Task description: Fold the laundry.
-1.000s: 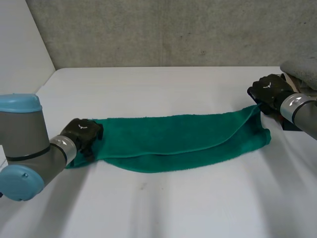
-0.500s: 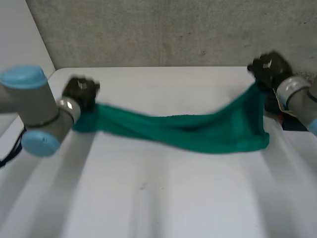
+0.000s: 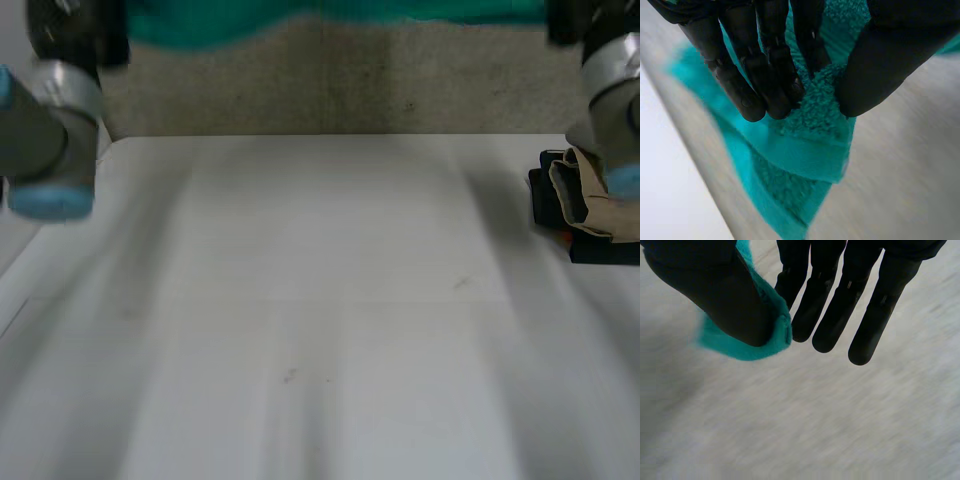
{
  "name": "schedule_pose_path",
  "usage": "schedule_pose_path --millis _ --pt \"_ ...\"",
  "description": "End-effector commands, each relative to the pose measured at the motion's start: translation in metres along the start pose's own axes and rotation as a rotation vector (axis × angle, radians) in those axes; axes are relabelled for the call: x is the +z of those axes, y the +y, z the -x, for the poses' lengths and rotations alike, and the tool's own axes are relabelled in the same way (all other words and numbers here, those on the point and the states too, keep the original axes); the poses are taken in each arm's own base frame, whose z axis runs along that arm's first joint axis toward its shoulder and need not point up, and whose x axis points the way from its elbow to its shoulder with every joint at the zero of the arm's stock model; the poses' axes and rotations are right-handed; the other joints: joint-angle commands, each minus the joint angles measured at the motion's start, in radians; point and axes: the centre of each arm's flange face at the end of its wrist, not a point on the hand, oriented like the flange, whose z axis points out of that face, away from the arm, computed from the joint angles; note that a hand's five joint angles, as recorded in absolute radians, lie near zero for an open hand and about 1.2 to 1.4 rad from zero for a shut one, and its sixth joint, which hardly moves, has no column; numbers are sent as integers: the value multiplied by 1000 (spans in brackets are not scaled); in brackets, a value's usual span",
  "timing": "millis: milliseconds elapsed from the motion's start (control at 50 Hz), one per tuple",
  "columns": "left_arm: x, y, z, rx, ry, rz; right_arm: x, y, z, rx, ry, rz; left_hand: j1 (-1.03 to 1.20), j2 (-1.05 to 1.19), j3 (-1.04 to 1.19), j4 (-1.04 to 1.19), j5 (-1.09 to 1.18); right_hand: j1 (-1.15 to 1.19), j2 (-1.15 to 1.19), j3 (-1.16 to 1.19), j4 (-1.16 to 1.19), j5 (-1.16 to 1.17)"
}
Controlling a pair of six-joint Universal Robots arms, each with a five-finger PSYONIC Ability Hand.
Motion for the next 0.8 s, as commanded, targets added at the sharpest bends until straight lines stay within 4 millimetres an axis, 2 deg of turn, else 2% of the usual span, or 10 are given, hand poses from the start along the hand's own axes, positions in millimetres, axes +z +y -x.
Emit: schedule_pose_path --millis 20,120,160,240,300,380,580,680,720,800 --pt "-96 110 -38 -8 201 366 -76 82 48 64 -247 397 253 199 206 201 249 258 214 202 196 222" --pt "-146 140 -43 15 258 547 -126 122 64 27 -354 644 253 199 206 201 249 258 214 202 196 222" --pt "-164 143 -39 26 270 627 -144 131 66 -12 -401 722 253 199 206 201 249 258 214 202 196 222" --pt "-177 132 -32 28 280 682 -155 137 60 -73 -436 769 253 199 206 201 249 258 214 202 196 222" --pt "-174 122 -29 27 280 661 -156 135 56 -80 -432 769 253 199 206 201 249 258 214 202 196 222" --pt "-168 113 -30 28 298 628 -156 128 54 -67 -422 761 -66 -121 -113 -118 -70 258 214 202 196 222" --pt "-163 127 -29 78 323 661 -162 124 56 -42 -416 761 -202 -256 -249 -254 -206 258 214 202 196 222" --pt "-163 132 -33 90 337 672 -163 126 58 -53 -418 755 -170 -224 -217 -222 -174 258 214 202 196 222" --pt "-161 132 -34 92 339 676 -163 127 57 -56 -418 755 190 135 143 137 185 258 214 202 196 222" --pt "-153 122 -29 97 328 664 -156 124 52 -68 -399 736 253 199 206 201 249 258 214 202 196 222"
